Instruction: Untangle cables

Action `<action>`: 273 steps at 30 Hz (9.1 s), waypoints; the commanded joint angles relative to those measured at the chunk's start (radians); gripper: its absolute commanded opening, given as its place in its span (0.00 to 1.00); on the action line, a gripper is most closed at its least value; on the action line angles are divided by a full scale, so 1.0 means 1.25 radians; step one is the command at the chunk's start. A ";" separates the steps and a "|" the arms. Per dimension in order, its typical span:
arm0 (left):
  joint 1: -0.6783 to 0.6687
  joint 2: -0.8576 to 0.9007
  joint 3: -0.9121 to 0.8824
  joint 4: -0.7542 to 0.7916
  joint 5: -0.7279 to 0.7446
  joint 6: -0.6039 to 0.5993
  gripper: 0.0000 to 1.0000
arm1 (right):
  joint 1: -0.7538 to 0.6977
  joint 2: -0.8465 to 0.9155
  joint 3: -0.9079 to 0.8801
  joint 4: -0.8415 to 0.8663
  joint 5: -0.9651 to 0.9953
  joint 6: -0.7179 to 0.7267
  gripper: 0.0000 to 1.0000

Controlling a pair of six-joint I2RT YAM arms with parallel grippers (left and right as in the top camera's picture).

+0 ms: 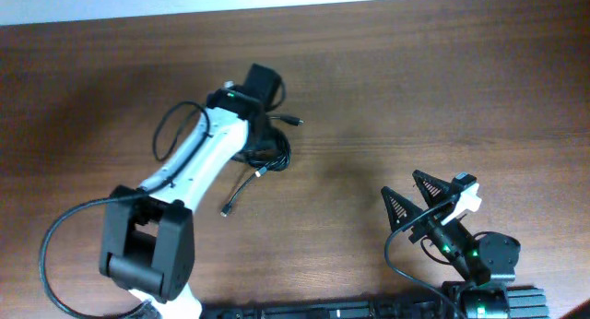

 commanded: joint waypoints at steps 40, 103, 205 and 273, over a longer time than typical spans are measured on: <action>0.107 -0.107 -0.163 0.263 0.273 0.081 0.00 | 0.064 0.712 0.300 -0.062 -0.158 0.074 0.65; 0.176 -0.272 -0.164 0.190 0.778 0.721 0.00 | 0.239 1.284 0.426 0.669 -0.122 0.284 0.69; 0.030 -0.110 -0.073 0.321 0.577 0.531 0.99 | 0.150 1.226 0.850 -0.310 -0.211 0.042 0.04; 0.262 -0.190 -0.073 0.143 0.780 0.608 0.00 | 0.556 1.252 0.883 0.080 0.136 -0.370 0.04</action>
